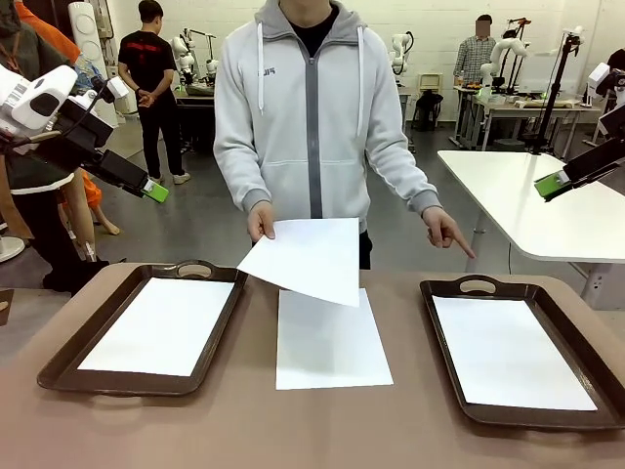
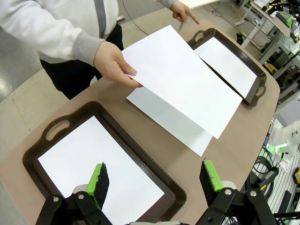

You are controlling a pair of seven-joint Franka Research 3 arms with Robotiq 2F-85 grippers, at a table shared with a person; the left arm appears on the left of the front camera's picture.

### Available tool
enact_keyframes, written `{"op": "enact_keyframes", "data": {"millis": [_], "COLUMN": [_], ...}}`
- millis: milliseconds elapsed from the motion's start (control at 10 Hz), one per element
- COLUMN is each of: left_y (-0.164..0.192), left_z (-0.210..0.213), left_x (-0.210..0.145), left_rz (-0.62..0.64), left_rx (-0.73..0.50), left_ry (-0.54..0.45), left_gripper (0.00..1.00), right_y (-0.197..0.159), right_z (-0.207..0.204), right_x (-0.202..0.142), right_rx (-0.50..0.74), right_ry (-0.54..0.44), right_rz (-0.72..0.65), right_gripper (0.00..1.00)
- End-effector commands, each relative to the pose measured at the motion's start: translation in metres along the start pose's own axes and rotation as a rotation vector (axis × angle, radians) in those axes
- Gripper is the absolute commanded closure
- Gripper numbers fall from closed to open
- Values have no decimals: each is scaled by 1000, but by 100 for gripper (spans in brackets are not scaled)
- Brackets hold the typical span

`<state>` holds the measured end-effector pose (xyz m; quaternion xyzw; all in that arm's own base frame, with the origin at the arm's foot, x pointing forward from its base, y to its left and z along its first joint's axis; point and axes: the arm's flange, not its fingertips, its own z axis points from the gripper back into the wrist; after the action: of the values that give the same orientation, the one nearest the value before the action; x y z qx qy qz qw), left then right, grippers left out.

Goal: Sort the A4 documents.
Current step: Receive the A4 Paper.

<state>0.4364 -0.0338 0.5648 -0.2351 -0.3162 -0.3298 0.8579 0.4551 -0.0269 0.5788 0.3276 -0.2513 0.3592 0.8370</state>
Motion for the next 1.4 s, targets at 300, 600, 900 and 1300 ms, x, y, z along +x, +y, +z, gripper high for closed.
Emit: {"op": "enact_keyframes", "data": {"millis": [300,600,900,1300], "left_y": [0,0,0,0], "left_z": [0,0,0,0], "left_x": [0,0,0,0], "left_rz": [-1,-1,-1,-1], "left_rx": [-1,-1,-1,-1], "left_ry": [-1,-1,-1,-1], "left_gripper": [0,0,0,0], "right_y": [1,1,-13,-41], "right_z": [0,0,-11,-75], "right_x": [0,0,1,3], "right_rx": [0,0,22,151], "right_ry": [-1,-1,-3,-37], "right_rz": [1,1,-68,-290], "right_gripper": [0,0,0,0]}}
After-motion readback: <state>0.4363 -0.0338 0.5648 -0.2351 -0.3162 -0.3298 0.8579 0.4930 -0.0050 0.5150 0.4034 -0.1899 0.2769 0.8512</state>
